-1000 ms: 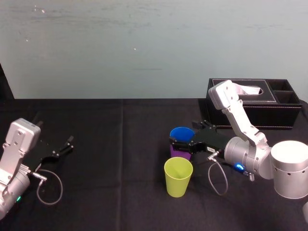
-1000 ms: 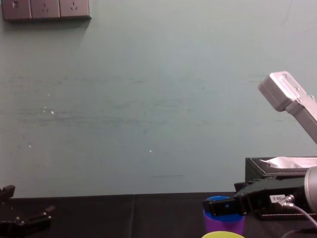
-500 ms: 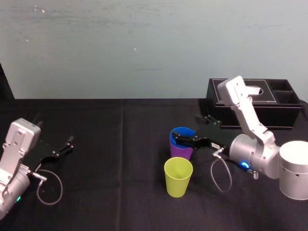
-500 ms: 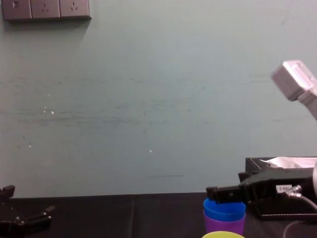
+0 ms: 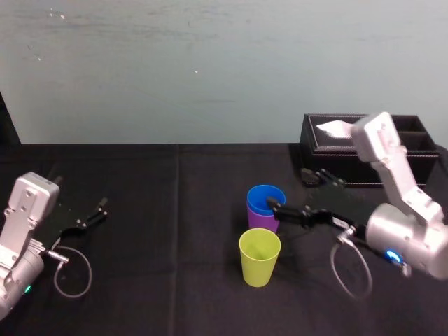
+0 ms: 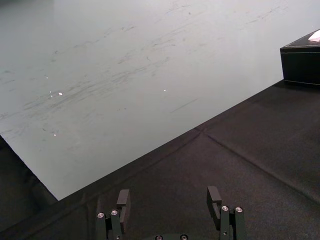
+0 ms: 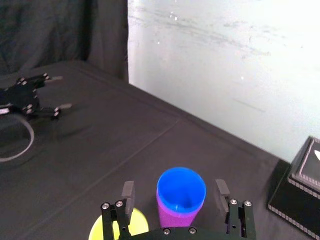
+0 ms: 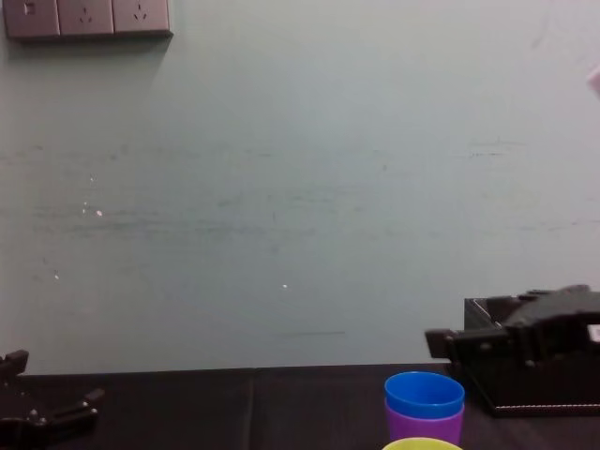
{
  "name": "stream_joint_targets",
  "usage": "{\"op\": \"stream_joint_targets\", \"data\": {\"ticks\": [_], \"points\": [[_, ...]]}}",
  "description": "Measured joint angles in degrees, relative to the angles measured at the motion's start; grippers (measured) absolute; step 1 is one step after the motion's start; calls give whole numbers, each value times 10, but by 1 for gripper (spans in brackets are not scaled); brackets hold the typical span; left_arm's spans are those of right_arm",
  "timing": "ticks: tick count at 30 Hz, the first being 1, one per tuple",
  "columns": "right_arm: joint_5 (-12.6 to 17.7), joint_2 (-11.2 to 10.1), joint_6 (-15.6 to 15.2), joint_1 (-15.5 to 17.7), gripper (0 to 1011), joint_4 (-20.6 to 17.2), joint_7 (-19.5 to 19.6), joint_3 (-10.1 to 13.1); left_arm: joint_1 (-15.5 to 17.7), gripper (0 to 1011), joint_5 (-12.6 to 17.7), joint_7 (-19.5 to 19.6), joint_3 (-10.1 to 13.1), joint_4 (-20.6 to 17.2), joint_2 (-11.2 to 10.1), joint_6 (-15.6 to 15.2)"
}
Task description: Stack the three plastic cups sequentially using one hand.
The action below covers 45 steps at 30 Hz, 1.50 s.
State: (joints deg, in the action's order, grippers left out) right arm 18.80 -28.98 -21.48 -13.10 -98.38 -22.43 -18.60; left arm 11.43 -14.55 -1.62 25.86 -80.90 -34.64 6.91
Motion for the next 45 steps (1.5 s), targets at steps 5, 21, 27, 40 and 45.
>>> {"op": "stream_joint_targets", "data": {"ticks": [5, 21, 27, 40, 45], "points": [[23, -39, -14, 60, 1003, -56, 0, 24, 0, 1000, 0, 0, 0, 0, 0, 0], [60, -117, -45, 170, 1003, -127, 2, 47, 0, 1000, 0, 0, 0, 0, 0, 0], [59, -121, -47, 174, 1003, -127, 3, 31, 0, 1000, 0, 0, 0, 0, 0, 0], [58, -96, -56, 165, 1003, -118, 22, 2, 0, 1000, 0, 0, 0, 0, 0, 0], [51, -80, -62, 153, 1003, -107, 30, -13, 0, 1000, 0, 0, 0, 0, 0, 0]]}}
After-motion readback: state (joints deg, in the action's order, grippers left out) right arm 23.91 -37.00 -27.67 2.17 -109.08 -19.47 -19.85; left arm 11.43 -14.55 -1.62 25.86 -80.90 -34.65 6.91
